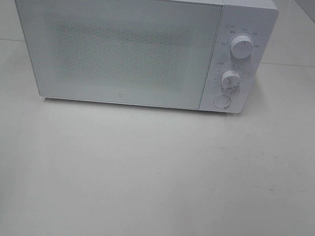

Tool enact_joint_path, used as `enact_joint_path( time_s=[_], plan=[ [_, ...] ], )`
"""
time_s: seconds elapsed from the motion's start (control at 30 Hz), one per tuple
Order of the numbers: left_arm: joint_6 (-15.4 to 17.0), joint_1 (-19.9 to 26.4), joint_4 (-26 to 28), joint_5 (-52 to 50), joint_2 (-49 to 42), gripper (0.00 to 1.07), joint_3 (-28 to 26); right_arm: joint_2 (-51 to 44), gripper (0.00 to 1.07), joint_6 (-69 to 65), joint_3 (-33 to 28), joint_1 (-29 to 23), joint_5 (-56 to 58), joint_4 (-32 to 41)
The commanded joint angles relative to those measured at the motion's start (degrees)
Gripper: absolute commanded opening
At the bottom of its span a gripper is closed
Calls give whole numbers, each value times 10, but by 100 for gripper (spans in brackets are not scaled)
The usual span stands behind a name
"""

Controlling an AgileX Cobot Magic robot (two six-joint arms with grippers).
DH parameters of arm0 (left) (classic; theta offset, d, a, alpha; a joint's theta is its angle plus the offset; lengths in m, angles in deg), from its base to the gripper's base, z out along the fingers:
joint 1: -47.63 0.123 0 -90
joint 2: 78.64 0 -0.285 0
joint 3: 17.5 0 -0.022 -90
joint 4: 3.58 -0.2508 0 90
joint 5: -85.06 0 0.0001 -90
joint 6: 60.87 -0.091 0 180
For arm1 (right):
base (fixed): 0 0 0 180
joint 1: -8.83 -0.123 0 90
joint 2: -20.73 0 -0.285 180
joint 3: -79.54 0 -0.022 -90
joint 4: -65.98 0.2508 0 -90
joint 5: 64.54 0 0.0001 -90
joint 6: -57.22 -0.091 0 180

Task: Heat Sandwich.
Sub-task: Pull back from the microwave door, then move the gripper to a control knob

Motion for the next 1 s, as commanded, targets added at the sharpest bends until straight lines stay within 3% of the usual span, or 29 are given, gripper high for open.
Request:
enact_joint_path(
  time_s=[0.03,1.0],
  plan=[
    [1,1,3,-2,-16,98,1,-15,76,-5,-1,2,-5,1],
    [1,1,3,-2,-15,98,1,-15,76,-5,-1,2,-5,1]
  ],
)
